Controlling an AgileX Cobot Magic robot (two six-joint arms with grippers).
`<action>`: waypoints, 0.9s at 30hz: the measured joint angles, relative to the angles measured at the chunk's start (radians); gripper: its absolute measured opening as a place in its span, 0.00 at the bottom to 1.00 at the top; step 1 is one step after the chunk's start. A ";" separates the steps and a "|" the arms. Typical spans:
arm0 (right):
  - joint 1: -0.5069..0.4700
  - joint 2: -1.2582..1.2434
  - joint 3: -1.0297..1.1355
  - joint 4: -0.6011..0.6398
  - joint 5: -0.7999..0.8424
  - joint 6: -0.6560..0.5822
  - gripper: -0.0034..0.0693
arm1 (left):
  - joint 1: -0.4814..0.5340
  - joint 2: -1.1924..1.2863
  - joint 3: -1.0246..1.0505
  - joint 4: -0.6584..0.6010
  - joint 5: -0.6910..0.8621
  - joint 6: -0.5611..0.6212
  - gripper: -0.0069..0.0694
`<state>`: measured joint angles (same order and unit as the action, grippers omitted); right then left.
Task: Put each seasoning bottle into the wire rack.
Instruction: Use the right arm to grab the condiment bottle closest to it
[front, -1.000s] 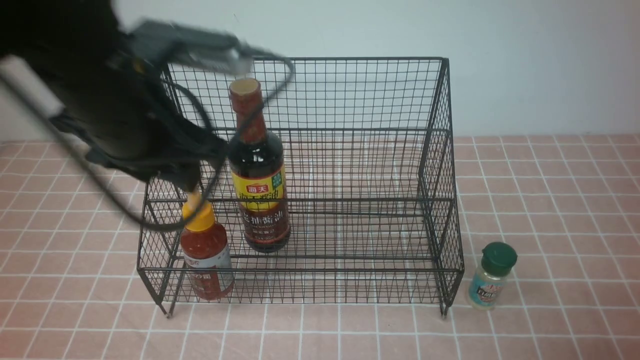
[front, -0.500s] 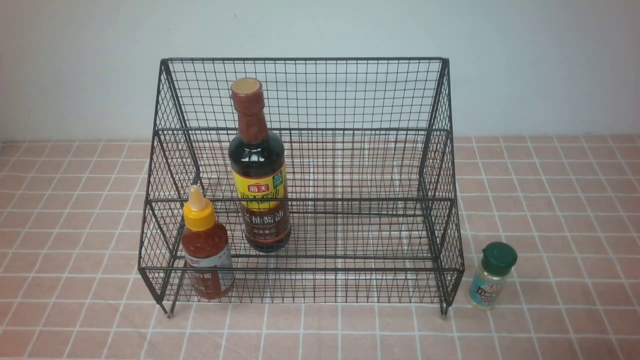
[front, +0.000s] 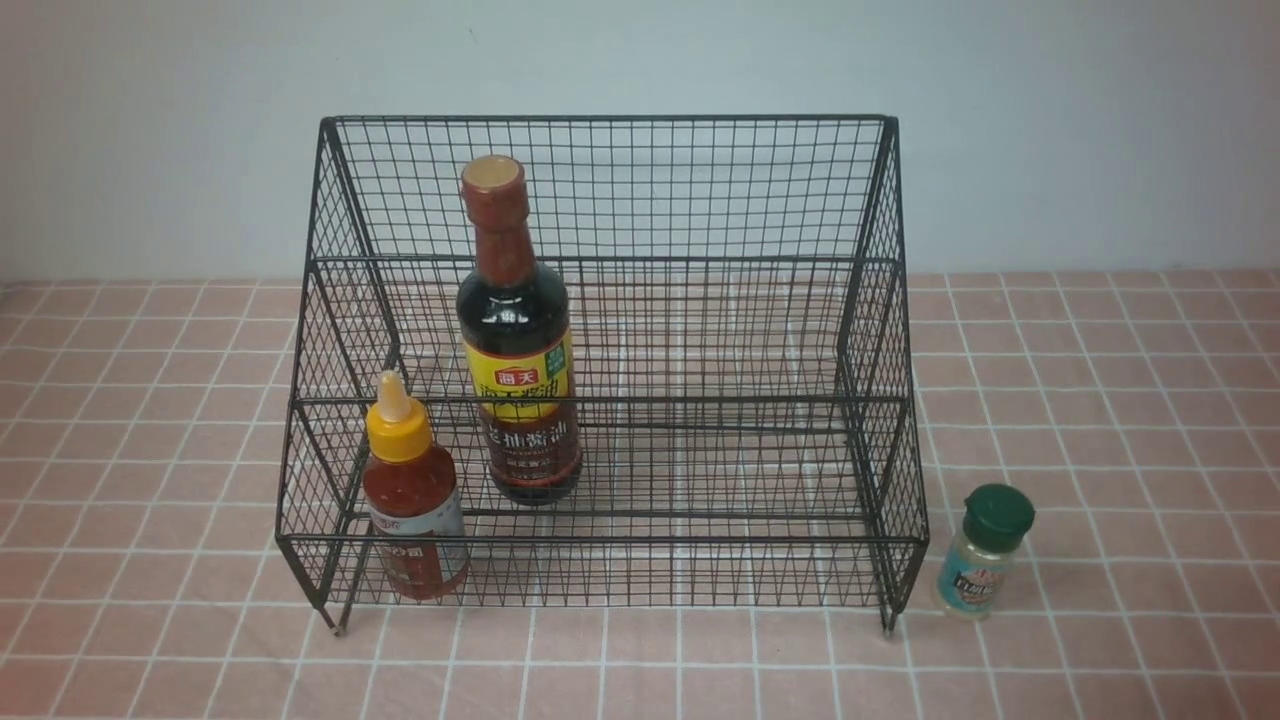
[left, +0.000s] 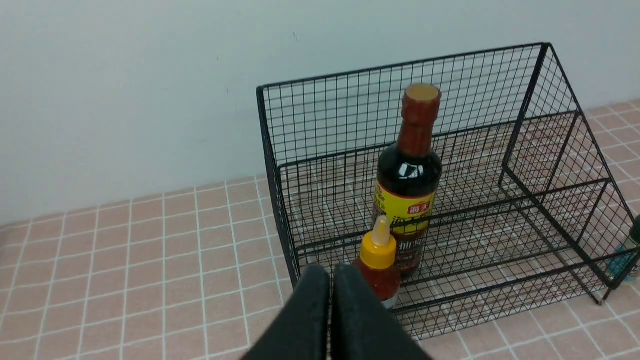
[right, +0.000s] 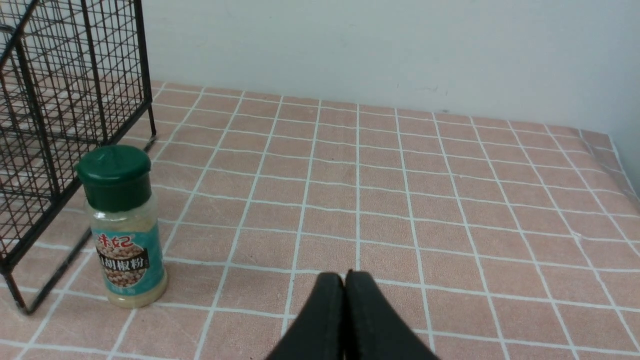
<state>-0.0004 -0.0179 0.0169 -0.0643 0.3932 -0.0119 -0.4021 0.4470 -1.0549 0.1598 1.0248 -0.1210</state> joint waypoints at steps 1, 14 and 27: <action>0.000 0.000 0.000 0.000 0.000 0.000 0.03 | 0.000 -0.011 0.007 0.000 0.000 0.000 0.08; 0.000 0.000 0.000 0.000 -0.001 0.000 0.03 | 0.010 -0.192 0.314 -0.018 -0.287 0.007 0.08; 0.000 0.000 0.000 0.000 -0.001 0.000 0.03 | 0.319 -0.458 1.056 -0.114 -0.754 0.026 0.08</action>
<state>-0.0004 -0.0179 0.0169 -0.0643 0.3925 -0.0119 -0.0827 -0.0113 0.0016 0.0453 0.2704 -0.0950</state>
